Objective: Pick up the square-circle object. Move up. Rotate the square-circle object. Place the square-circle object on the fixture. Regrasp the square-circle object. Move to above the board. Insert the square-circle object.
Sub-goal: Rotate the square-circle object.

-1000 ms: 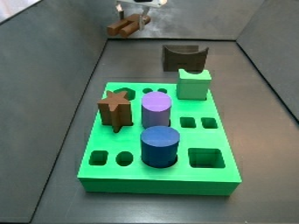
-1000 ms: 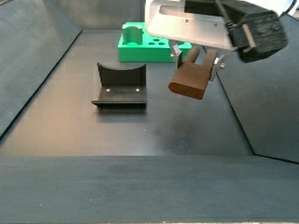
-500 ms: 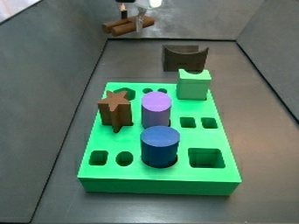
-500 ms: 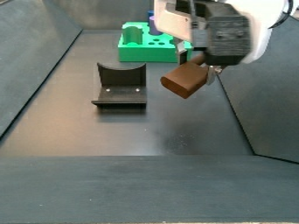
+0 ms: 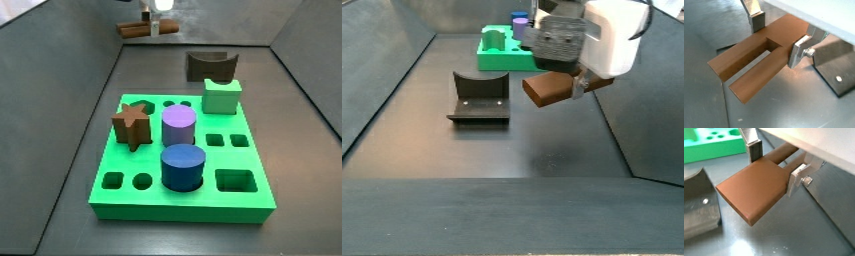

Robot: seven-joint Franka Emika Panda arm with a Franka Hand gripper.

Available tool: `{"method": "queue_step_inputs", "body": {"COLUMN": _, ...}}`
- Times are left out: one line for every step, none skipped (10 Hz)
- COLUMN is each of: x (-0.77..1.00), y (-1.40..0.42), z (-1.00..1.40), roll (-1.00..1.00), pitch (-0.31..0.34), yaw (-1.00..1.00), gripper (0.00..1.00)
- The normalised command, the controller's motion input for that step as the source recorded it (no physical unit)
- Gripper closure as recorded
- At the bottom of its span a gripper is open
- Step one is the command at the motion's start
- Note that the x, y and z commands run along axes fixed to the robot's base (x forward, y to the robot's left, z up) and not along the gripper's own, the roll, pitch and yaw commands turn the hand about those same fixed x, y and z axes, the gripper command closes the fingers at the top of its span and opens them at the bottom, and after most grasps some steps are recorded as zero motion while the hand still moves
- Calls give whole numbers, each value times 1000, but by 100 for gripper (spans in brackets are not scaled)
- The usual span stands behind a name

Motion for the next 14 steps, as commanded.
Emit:
{"method": "queue_step_inputs", "body": {"x": 15, "y": 22, "z": -18, "roll": -4, "pitch": -4, "yaw": -1000, "gripper": 100}}
{"method": "queue_step_inputs", "body": {"x": 15, "y": 21, "z": -18, "roll": -4, "pitch": -4, "yaw": -1000, "gripper": 100}}
{"method": "queue_step_inputs", "body": {"x": 15, "y": 21, "z": -18, "roll": -4, "pitch": -4, "yaw": -1000, "gripper": 100}}
{"method": "queue_step_inputs", "body": {"x": 15, "y": 21, "z": -18, "roll": -5, "pitch": -5, "yaw": -1000, "gripper": 100}}
{"method": "queue_step_inputs", "body": {"x": 15, "y": 21, "z": -18, "roll": -5, "pitch": -5, "yaw": -1000, "gripper": 100}}
{"method": "queue_step_inputs", "body": {"x": 15, "y": 21, "z": -18, "roll": -5, "pitch": -5, "yaw": -1000, "gripper": 100}}
{"method": "queue_step_inputs", "body": {"x": 15, "y": 21, "z": -18, "roll": -5, "pitch": -5, "yaw": -1000, "gripper": 100}}
{"method": "queue_step_inputs", "body": {"x": 14, "y": 21, "z": -18, "roll": -6, "pitch": -5, "yaw": -1000, "gripper": 100}}
{"method": "queue_step_inputs", "body": {"x": 14, "y": 21, "z": -18, "roll": -6, "pitch": -6, "yaw": -1000, "gripper": 100}}
{"method": "queue_step_inputs", "body": {"x": 14, "y": 21, "z": -18, "roll": -6, "pitch": -6, "yaw": -1000, "gripper": 100}}
{"method": "queue_step_inputs", "body": {"x": 14, "y": 21, "z": -18, "roll": -7, "pitch": -6, "yaw": -1000, "gripper": 100}}
{"method": "queue_step_inputs", "body": {"x": 14, "y": 21, "z": -18, "roll": -7, "pitch": -7, "yaw": -1000, "gripper": 100}}
{"method": "queue_step_inputs", "body": {"x": 14, "y": 21, "z": -18, "roll": -8, "pitch": -7, "yaw": -1000, "gripper": 100}}
{"method": "queue_step_inputs", "body": {"x": 14, "y": 21, "z": -18, "roll": -8, "pitch": -8, "yaw": -1000, "gripper": 100}}
